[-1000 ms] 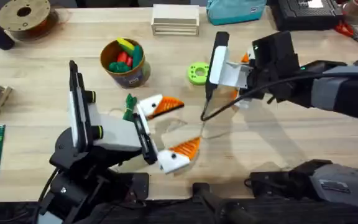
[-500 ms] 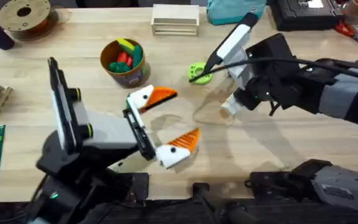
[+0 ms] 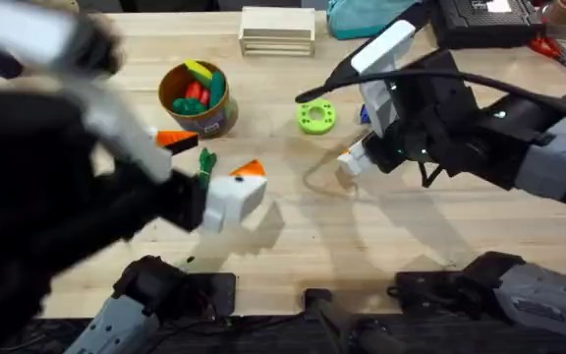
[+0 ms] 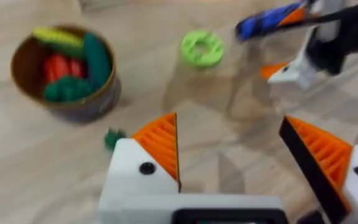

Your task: Pick up the gripper from the table and insert it into the empty holder that is missing its gripper. Then pick up a screw, insert it into the mounting hole, and use the screwdriver to tighten it. Finally, clean up the table by picking up the vegetable and placing it into the bucket.

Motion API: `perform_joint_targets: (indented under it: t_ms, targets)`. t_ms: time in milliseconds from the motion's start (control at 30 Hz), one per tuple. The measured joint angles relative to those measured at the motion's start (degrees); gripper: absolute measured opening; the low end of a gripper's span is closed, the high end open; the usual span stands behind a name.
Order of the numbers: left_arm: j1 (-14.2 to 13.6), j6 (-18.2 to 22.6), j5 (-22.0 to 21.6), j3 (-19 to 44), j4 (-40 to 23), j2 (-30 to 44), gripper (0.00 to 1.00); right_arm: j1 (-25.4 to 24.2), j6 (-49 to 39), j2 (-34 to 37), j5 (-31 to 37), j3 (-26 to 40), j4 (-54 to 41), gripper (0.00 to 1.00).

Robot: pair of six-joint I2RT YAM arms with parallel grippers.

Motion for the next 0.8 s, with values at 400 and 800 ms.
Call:
perform_joint_targets:
  t_ms: [400, 800]
  targets:
    - [0.0, -5.7, -6.8, 9.3, -5.7, 24.8, 0.987, 1.2, 5.5, -6.4, -5.6, 3.1, -1.1, 0.989]
    - [2.1, -15.4, -13.9, 9.3, -8.8, 30.0, 0.987, 1.2, 6.1, -17.0, -6.3, 3.1, -1.3, 0.989]
